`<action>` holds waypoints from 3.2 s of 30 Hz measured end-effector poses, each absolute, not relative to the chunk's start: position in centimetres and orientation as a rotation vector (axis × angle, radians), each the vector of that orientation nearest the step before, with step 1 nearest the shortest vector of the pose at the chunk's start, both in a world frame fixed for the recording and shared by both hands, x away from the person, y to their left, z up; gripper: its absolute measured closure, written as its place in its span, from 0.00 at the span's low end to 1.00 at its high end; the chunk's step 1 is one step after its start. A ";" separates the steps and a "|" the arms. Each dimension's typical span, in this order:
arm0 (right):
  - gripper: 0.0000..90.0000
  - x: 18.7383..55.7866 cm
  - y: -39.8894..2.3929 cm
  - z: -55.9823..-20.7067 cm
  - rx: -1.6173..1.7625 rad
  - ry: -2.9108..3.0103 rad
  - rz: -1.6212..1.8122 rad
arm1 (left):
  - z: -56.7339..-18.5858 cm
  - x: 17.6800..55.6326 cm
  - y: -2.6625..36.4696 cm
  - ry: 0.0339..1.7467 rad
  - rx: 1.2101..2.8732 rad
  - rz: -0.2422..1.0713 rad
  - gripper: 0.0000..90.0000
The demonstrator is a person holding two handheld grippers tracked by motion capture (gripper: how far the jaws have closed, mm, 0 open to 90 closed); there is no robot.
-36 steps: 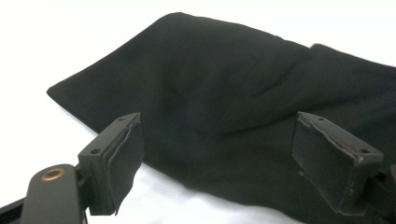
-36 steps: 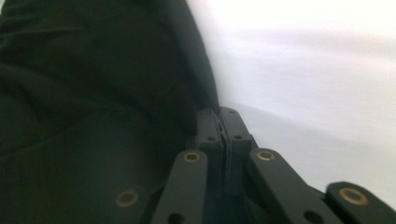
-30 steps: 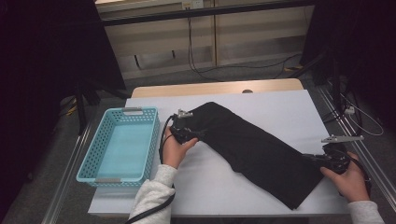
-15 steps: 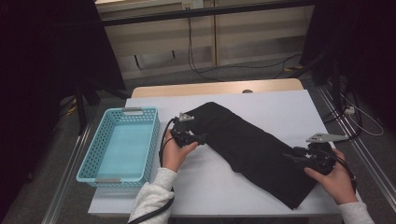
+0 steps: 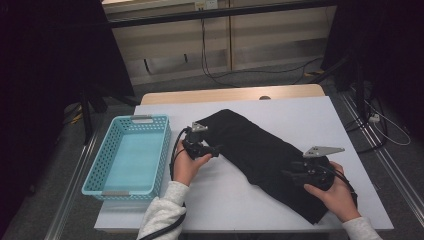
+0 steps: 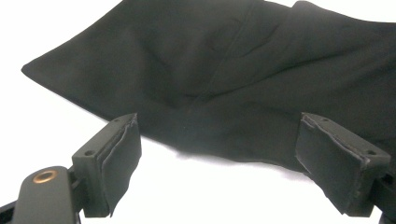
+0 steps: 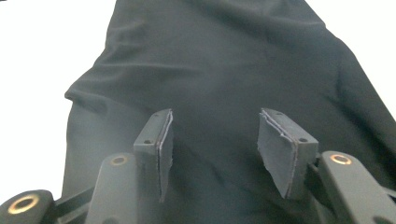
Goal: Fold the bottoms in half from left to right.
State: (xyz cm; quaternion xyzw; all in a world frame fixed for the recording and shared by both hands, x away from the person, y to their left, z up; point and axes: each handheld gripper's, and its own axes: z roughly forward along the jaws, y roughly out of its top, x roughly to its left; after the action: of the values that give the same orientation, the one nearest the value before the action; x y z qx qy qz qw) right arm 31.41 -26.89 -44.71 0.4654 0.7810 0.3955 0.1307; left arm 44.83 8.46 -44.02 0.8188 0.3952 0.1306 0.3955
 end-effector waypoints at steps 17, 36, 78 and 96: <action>0.63 31.2 -23.8 -44.5 1.247 2.342 1.195 | -44.0 44.8 8.8 1.012 2.083 0.337 0.14; 0.96 30.4 -20.2 -45.7 1.037 2.566 1.149 | -44.0 44.6 9.9 1.042 2.071 0.354 0.14; 0.97 35.4 -32.2 -45.8 1.525 2.178 1.006 | -44.4 44.9 10.7 1.060 2.079 0.357 0.14; 0.68 34.7 -33.1 -44.6 1.548 2.103 1.090 | -44.3 46.3 11.1 1.113 2.040 0.369 0.14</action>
State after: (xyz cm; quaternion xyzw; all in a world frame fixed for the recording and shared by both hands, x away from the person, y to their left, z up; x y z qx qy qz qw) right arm 34.66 -33.09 -44.59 0.5405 0.7342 0.3804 0.1552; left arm 46.27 11.11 -44.34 0.8005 0.4367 0.1447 0.3841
